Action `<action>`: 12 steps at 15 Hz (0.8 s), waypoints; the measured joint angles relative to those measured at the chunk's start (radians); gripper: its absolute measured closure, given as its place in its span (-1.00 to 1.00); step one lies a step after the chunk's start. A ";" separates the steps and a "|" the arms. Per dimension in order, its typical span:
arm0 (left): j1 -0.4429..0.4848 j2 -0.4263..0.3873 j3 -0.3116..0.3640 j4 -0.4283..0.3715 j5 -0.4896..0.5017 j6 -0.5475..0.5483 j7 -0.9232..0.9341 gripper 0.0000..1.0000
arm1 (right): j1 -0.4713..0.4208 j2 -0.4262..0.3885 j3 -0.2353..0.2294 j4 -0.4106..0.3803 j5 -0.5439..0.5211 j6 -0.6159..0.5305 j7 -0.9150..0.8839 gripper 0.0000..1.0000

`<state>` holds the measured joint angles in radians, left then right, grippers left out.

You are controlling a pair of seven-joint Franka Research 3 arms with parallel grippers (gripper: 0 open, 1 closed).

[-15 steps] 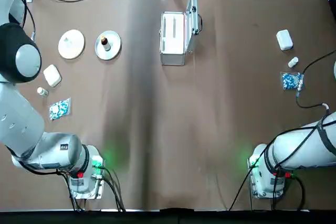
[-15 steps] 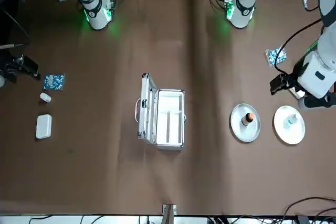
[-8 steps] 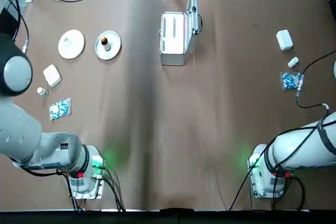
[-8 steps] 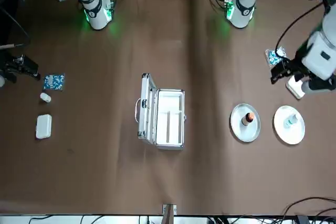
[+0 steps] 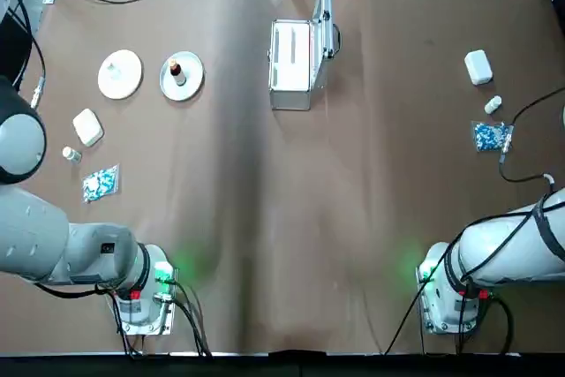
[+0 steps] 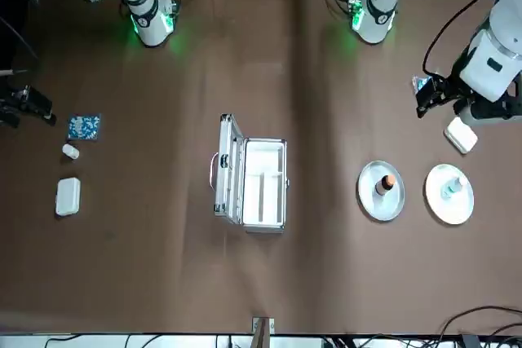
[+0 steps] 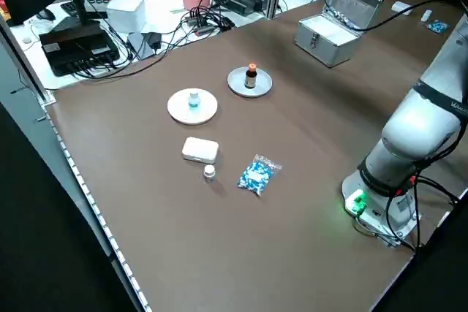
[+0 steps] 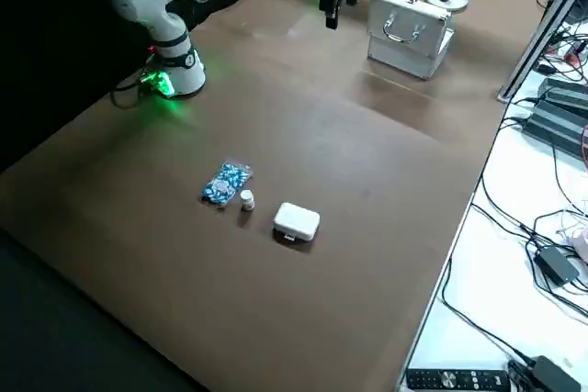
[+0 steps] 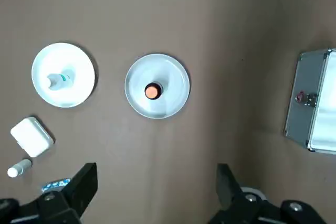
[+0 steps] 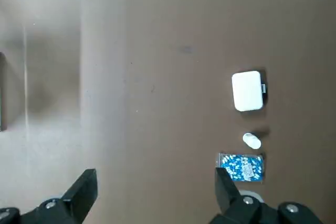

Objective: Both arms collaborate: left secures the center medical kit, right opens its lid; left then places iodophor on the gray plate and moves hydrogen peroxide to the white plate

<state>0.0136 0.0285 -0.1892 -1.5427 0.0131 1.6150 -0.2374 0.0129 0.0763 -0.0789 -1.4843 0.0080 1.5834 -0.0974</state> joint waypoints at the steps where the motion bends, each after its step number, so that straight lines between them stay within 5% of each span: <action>1: 0.000 0.001 0.002 0.001 0.000 0.005 0.000 -1.00 | -0.006 0.000 -0.001 0.000 0.000 0.000 0.000 -0.97; 12: -0.001 0.025 0.011 0.014 0.000 0.012 0.068 -1.00 | -0.055 0.000 -0.002 0.000 0.001 0.010 0.000 -0.97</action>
<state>0.0130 0.0540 -0.1780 -1.5291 0.0128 1.6265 -0.1692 -0.0421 0.0763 -0.0807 -1.4839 0.0092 1.5933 -0.0972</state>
